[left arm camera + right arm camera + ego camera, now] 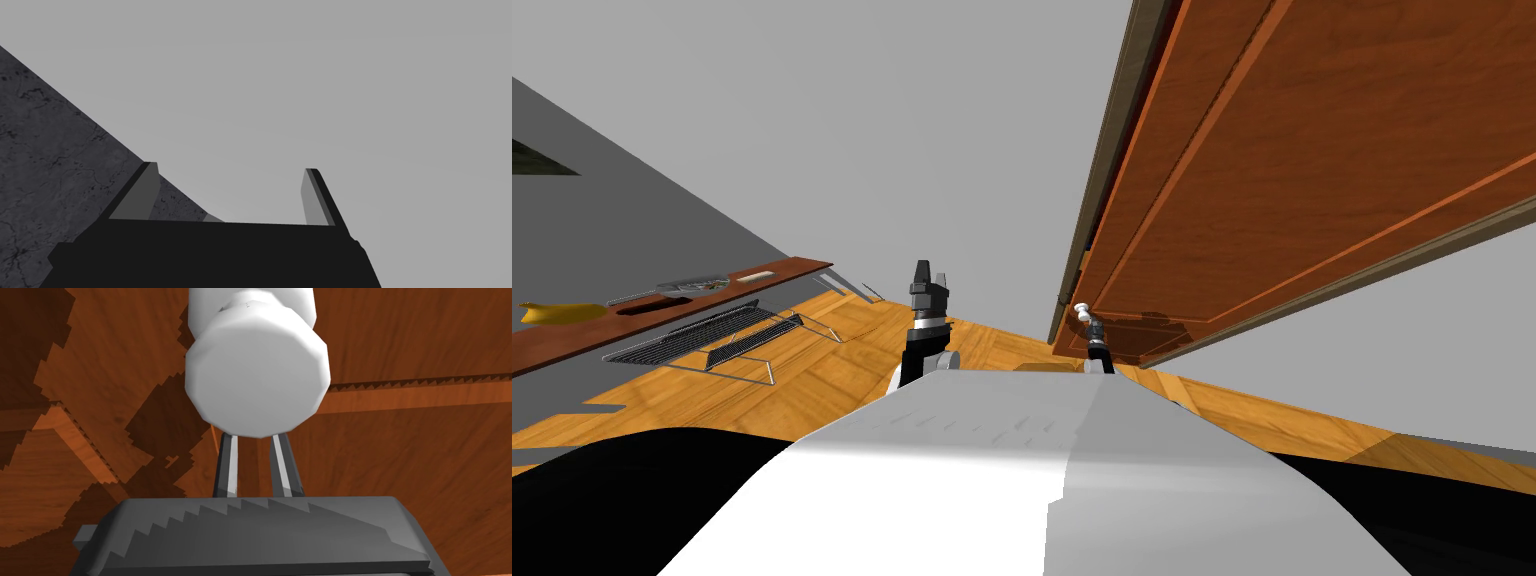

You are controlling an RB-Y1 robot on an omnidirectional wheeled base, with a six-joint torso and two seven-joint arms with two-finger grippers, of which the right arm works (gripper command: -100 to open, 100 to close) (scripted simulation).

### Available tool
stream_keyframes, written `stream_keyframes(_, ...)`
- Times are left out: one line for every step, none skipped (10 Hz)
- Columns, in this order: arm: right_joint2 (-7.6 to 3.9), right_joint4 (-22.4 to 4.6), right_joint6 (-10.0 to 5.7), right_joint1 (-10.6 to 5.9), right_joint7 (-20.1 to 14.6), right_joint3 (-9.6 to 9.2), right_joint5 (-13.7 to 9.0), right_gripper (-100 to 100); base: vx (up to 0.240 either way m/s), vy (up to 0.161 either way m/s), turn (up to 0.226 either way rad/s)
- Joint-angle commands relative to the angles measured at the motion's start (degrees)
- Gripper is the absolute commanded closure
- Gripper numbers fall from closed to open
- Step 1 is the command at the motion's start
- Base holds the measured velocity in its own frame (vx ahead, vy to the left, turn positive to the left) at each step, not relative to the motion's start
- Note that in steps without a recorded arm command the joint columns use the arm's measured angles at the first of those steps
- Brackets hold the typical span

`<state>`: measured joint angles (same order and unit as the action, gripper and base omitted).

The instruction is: Pull the door open

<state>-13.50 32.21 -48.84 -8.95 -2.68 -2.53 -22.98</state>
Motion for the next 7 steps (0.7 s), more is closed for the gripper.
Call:
stream_keyframes(0.68,0.1,-0.33,-0.43,-2.6,-0.95,-0.1,100,-0.025,-0.004,0.062)
stream_keyframes(0.68,0.1,-0.33,-0.43,-2.6,-0.95,-0.1,100,-0.023,-0.008,0.033)
stream_keyframes(0.51,0.2,-0.35,-0.27,-4.7,-1.19,-0.5,100,-0.029,-0.010,0.060)
stream_keyframes(0.33,0.3,-0.38,-0.11,-6.4,-1.45,-1.0,100,-0.045,-0.004,0.083)
stream_keyframes(0.33,0.3,-0.38,-0.11,-7.0,-1.45,-1.0,100,-0.039,-0.008,0.033)
stream_keyframes(0.33,0.3,-0.38,-0.11,-7.0,-1.45,-1.0,100,-0.021,-0.006,0.011)
stream_keyframes(0.33,0.3,-0.38,-0.11,-7.0,-1.45,-1.0,100,-0.005,-0.001,-0.013)
